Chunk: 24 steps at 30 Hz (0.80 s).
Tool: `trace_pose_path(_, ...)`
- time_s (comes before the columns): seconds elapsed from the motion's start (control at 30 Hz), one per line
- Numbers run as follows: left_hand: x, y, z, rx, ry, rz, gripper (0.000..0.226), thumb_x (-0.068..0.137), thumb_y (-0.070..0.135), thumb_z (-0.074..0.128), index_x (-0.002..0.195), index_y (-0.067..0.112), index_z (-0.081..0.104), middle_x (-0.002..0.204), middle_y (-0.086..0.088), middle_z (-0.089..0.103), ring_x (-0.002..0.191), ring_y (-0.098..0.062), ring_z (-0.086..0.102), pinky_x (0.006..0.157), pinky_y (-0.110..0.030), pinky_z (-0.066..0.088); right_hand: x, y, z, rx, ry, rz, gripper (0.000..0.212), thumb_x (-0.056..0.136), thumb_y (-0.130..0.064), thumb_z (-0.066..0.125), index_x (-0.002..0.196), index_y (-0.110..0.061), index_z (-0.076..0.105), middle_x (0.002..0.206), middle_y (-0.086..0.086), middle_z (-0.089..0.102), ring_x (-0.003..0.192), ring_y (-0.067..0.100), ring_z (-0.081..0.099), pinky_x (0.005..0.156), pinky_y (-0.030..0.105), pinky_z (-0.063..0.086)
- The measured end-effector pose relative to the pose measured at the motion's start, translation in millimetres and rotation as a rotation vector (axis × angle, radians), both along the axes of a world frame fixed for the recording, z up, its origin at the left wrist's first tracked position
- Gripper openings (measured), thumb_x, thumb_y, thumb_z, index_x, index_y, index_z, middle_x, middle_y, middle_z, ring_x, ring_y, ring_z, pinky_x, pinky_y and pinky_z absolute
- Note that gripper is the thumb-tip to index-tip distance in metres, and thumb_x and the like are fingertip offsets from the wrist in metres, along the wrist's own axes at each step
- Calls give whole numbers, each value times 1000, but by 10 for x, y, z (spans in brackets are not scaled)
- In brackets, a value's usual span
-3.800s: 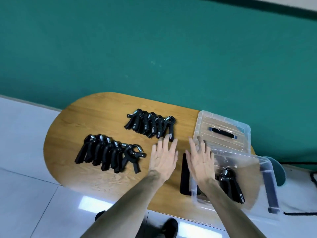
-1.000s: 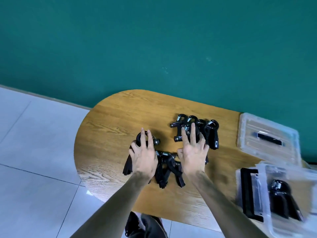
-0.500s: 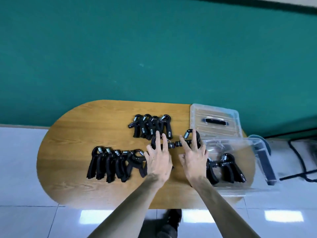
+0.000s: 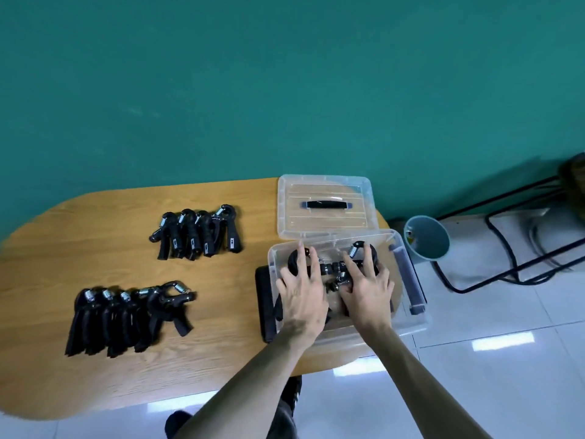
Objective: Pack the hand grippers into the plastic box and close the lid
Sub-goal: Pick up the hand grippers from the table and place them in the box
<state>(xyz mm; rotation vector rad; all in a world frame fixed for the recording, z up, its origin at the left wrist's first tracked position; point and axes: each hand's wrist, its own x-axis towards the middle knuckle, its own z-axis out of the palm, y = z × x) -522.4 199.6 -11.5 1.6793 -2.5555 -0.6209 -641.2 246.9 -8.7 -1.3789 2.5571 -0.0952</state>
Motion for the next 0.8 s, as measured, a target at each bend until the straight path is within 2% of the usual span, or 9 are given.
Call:
trace_pose_path(0.1,-243,75,-87,65,-10,22,94,80,13,74,159,11,23,168,-15,12,101,-36,45,81,-47,43,-205,98,-166,8,-29,-27,74,79,-18,64,146,-38,42,166,5,14,119,43,42,95,53,37)
trace_pose_path(0.23,-431,100,-302,106,-54,66,87,84,2,59,160,11,17,169,-15,0,109,-40,43,83,-47,41,-403,123,-423,57,-88,-9,74,77,-16,65,145,-36,44,165,6,15,119,44,42,94,55,38)
trace_pose_path(0.37,-490,117,-586,101,-144,96,83,82,0,58,158,11,26,169,-17,-5,108,-44,47,77,-46,41,-573,54,-656,137,-176,44,71,82,-16,60,147,-37,39,166,5,7,124,42,38,95,53,36)
trace_pose_path(0.47,-504,174,-837,116,-178,112,82,79,0,62,155,10,34,169,-18,3,100,-45,50,72,-46,41,-690,17,-864,172,-254,127,69,86,-17,58,149,-34,36,167,6,2,127,43,34,96,57,36)
trace_pose_path(0.6,-560,127,-1015,159,-219,152,85,81,2,63,158,12,28,168,-19,7,101,-41,49,74,-48,42,-758,28,-1122,195,-303,181,71,88,-18,59,150,-38,33,167,3,-1,128,43,33,98,56,35)
trace_pose_path(0.7,-558,121,-1116,177,-262,113,89,85,1,57,161,13,13,168,-21,-6,106,-40,46,82,-48,42,-788,38,-1244,203,-352,222,74,89,-18,57,152,-42,27,167,1,-5,129,42,30,100,55,34)
trace_pose_path(0.8,-508,163,-1216,171,-289,104,95,83,-2,57,161,13,5,167,-21,-12,101,-36,44,83,-47,41,-801,22,-1326,200,-374,264,78,90,-15,53,153,-44,20,166,-3,-15,129,43,28,101,58,36)
